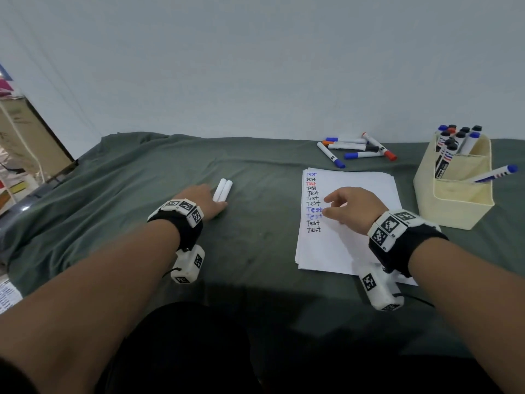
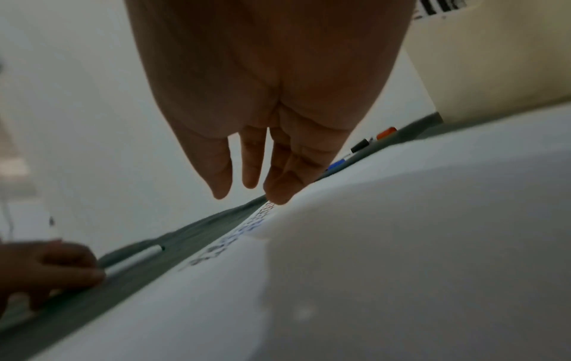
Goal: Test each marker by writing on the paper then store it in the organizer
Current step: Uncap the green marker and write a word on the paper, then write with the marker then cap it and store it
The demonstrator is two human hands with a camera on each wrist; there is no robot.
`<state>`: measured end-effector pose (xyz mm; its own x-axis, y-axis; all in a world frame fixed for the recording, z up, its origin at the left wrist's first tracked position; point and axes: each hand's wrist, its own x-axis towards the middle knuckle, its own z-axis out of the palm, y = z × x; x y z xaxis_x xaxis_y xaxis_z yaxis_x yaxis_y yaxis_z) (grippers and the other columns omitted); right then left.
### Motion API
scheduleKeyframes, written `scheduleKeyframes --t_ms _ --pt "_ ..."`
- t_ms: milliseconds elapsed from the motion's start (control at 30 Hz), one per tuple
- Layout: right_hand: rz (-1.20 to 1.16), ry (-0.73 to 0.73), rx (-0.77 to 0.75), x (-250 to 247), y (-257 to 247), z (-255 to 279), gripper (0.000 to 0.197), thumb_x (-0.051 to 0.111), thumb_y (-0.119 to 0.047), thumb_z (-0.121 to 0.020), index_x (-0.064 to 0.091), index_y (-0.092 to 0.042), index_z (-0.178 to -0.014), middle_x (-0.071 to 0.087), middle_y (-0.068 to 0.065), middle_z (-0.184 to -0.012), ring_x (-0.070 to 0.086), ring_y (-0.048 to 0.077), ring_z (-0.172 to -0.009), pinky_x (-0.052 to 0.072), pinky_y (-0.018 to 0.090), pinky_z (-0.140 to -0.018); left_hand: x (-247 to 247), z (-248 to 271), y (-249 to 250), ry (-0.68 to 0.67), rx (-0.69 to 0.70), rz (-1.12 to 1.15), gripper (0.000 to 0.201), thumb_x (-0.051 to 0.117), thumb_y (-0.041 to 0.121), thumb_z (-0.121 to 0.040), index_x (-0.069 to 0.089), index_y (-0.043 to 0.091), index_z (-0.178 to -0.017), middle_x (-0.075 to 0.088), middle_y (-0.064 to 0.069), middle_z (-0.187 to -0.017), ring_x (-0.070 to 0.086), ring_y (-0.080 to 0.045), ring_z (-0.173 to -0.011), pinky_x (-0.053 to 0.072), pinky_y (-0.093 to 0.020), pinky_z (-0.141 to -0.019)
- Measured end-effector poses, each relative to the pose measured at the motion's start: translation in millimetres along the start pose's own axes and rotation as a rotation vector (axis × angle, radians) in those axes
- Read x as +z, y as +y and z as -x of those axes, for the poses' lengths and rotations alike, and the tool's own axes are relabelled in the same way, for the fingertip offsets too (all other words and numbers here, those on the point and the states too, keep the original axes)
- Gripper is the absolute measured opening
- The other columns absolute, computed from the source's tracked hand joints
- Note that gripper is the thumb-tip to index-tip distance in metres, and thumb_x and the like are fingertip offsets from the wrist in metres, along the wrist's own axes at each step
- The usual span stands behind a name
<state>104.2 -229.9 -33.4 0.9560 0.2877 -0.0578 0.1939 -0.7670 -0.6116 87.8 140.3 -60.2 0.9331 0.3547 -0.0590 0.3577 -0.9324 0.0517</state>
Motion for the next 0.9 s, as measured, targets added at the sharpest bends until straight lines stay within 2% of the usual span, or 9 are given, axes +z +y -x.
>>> scheduleKeyframes --t_ms 67,133,267,367,433,533,633,733,900 --pt "0.148 -0.038 -0.056 -7.0 2.3 -3.3 0.036 0.071 -0.039 -0.091 0.066 -0.026 -0.124 0.065 -0.006 -0.114 0.057 0.011 -0.098 0.042 0.026 -0.086 1.9 -3.0 -4.1 0.003 -0.003 0.018 0.062 0.051 0.073 -0.067 0.059 0.021 -0.097 0.063 0.0 -0.091 0.061 -0.023 -0.081 0.05 -0.035 -0.072" --pt "0.289 -0.099 -0.11 -15.3 5.7 -8.7 0.043 0.069 -0.045 -0.092 0.061 -0.031 -0.132 0.061 -0.004 -0.129 0.055 0.012 -0.11 0.041 0.028 -0.097 0.8 -4.9 -5.6 0.015 0.03 0.013 0.068 0.052 0.075 -0.07 0.058 0.023 -0.112 0.063 -0.002 -0.106 0.061 -0.025 -0.094 0.051 -0.039 -0.084" --pt "0.442 -0.178 -0.1 -35.5 20.6 -21.7 0.062 0.064 -0.056 -0.092 0.045 -0.037 -0.148 0.043 -0.003 -0.154 0.04 0.019 -0.141 0.031 0.038 -0.117 -11.3 -9.9 2.7 0.082 0.129 -0.028 0.068 0.05 0.075 -0.072 0.058 0.026 -0.119 0.065 -0.004 -0.112 0.06 -0.027 -0.102 0.049 -0.037 -0.085" --pt "0.495 -0.204 -0.035 -47.0 38.0 -28.9 0.077 0.058 -0.065 -0.09 0.03 -0.038 -0.156 0.024 -0.001 -0.167 0.02 0.021 -0.153 0.018 0.042 -0.124 -23.9 -16.9 22.9 0.089 0.18 -0.038 0.069 0.051 0.073 -0.078 0.053 0.03 -0.131 0.058 -0.007 -0.128 0.055 -0.029 -0.117 0.045 -0.04 -0.096" --pt "0.505 -0.215 0.011 -50.4 49.9 -31.3 0.083 0.054 -0.07 -0.09 0.021 -0.038 -0.159 0.01 0.001 -0.17 0.006 0.023 -0.157 0.011 0.045 -0.126 -32.4 -24.2 45.2 0.096 0.252 -0.061 0.068 0.053 0.068 -0.083 0.049 0.029 -0.138 0.053 -0.01 -0.135 0.05 -0.03 -0.124 0.041 -0.041 -0.103" --pt "0.453 -0.248 0.061 -46.8 63.9 -30.5 0.087 0.049 -0.072 -0.091 0.013 -0.036 -0.161 0.0 0.002 -0.171 -0.003 0.024 -0.157 0.008 0.048 -0.126 -43.3 -36.1 89.2 0.119 0.371 -0.153 0.064 0.05 0.068 -0.084 0.052 0.029 -0.135 0.054 -0.009 -0.135 0.049 -0.031 -0.124 0.042 -0.045 -0.104" --pt "0.415 -0.284 0.076 -40.3 70.2 -30.0 0.085 0.046 -0.073 -0.092 0.014 -0.035 -0.161 -0.002 0.003 -0.171 -0.004 0.026 -0.157 0.009 0.048 -0.124 -48.6 -46.1 136.3 0.118 0.455 -0.209 0.06 0.045 0.068 -0.085 0.055 0.03 -0.131 0.054 -0.006 -0.133 0.047 -0.03 -0.125 0.044 -0.048 -0.102" --pt "0.433 -0.286 0.058 -39.6 75.1 -32.7 0.083 0.044 -0.073 -0.092 0.016 -0.035 -0.16 0.0 0.003 -0.17 -0.002 0.025 -0.156 0.011 0.048 -0.124 -47.5 -58.2 182.0 0.054 0.528 -0.174 0.051 0.051 0.061 -0.088 0.054 0.035 -0.132 0.051 -0.006 -0.134 0.044 -0.031 -0.127 0.042 -0.05 -0.104" --pt "0.46 -0.295 0.039 -35.3 84.3 -39.3 0.084 0.043 -0.076 -0.091 0.016 -0.036 -0.16 -0.001 0.003 -0.17 -0.002 0.024 -0.156 0.015 0.049 -0.124 -37.9 -80.5 248.5 -0.066 0.661 -0.229 0.045 0.048 0.053 -0.092 0.05 0.041 -0.136 0.052 -0.006 -0.13 0.05 -0.03 -0.122 0.045 -0.046 -0.099"
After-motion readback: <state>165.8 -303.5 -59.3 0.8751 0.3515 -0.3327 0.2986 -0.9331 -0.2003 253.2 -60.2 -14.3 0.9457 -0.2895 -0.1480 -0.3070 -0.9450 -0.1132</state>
